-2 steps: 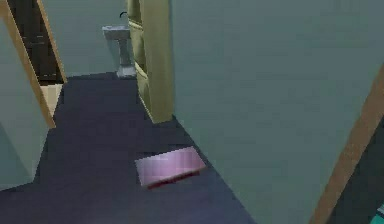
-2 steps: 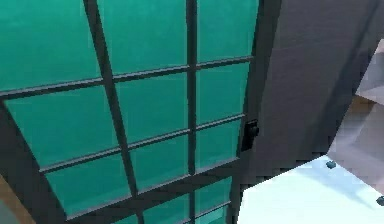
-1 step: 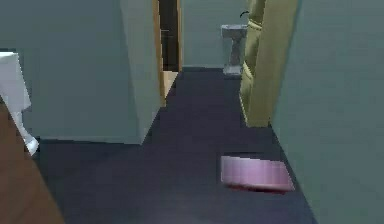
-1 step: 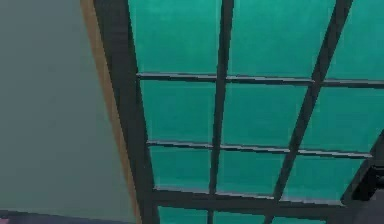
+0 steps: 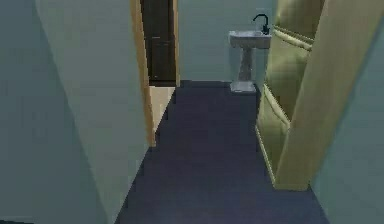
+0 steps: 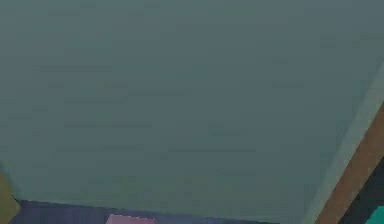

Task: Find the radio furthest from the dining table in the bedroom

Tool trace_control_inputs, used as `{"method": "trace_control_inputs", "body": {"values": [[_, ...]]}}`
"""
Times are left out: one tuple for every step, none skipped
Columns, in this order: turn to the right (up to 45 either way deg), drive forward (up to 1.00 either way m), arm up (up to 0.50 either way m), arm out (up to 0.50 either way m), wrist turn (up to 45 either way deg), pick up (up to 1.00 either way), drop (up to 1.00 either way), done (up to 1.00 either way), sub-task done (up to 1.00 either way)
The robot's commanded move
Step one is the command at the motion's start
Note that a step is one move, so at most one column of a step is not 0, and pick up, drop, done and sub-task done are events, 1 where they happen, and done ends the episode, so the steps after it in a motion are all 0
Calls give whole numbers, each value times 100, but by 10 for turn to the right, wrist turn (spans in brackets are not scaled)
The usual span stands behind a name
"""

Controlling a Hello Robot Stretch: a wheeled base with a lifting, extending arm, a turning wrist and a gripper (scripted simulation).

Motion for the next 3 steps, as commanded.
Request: {"method": "trace_control_inputs", "body": {"values": [[0,100,0,0,0,0,0,0,0],[0,100,0,0,0,0,0,0,0],[0,15,0,0,0,0,0,0,0]]}}
